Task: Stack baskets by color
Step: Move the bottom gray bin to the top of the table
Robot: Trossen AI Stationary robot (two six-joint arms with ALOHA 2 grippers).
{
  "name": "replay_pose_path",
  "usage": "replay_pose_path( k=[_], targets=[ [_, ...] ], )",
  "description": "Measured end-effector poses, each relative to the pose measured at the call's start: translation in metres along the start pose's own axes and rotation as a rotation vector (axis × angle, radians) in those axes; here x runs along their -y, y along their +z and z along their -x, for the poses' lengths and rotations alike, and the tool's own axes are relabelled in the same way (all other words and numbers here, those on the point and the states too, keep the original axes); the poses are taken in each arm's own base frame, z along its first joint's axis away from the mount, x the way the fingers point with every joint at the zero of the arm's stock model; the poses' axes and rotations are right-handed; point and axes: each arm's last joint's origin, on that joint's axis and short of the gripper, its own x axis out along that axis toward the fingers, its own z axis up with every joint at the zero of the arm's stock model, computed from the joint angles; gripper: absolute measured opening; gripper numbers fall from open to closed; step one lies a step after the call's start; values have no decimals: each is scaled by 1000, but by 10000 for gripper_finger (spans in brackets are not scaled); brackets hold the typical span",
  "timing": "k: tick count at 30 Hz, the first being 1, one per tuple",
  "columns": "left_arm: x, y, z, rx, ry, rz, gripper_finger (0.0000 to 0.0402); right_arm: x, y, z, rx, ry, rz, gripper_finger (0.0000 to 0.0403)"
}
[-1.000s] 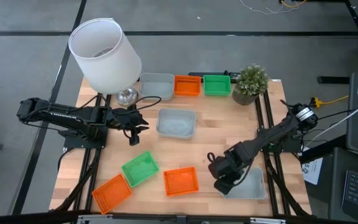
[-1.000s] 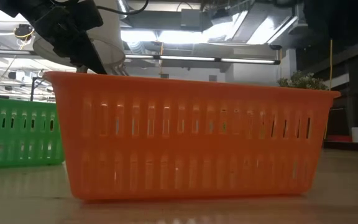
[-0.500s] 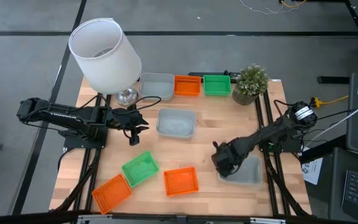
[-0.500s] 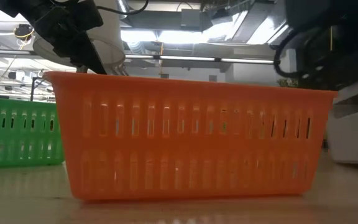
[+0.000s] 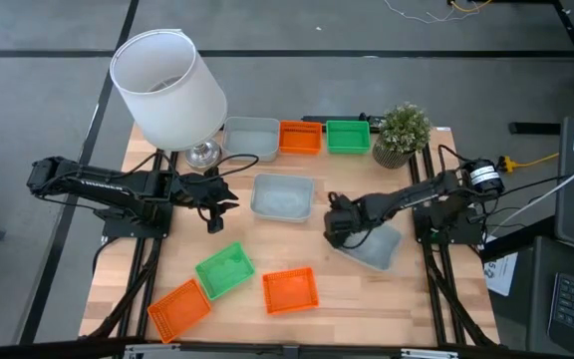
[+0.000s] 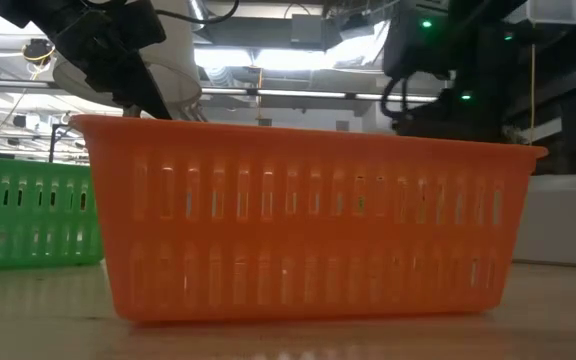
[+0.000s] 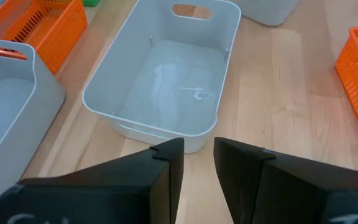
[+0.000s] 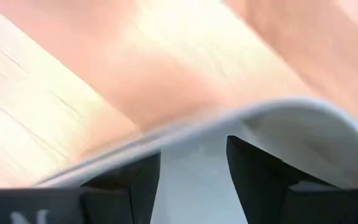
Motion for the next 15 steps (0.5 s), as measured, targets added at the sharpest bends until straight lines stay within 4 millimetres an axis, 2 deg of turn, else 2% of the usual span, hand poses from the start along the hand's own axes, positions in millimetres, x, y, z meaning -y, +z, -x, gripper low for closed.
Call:
replay_pose_path(
  k=[8, 15],
  targets=[
    [0, 0, 0, 0, 0, 0, 80, -1, 31, -4, 94, 154, 86, 185],
    [0, 0, 0, 0, 0, 0, 80, 2, 36, -4, 83, 178, 102, 185]
  ],
)
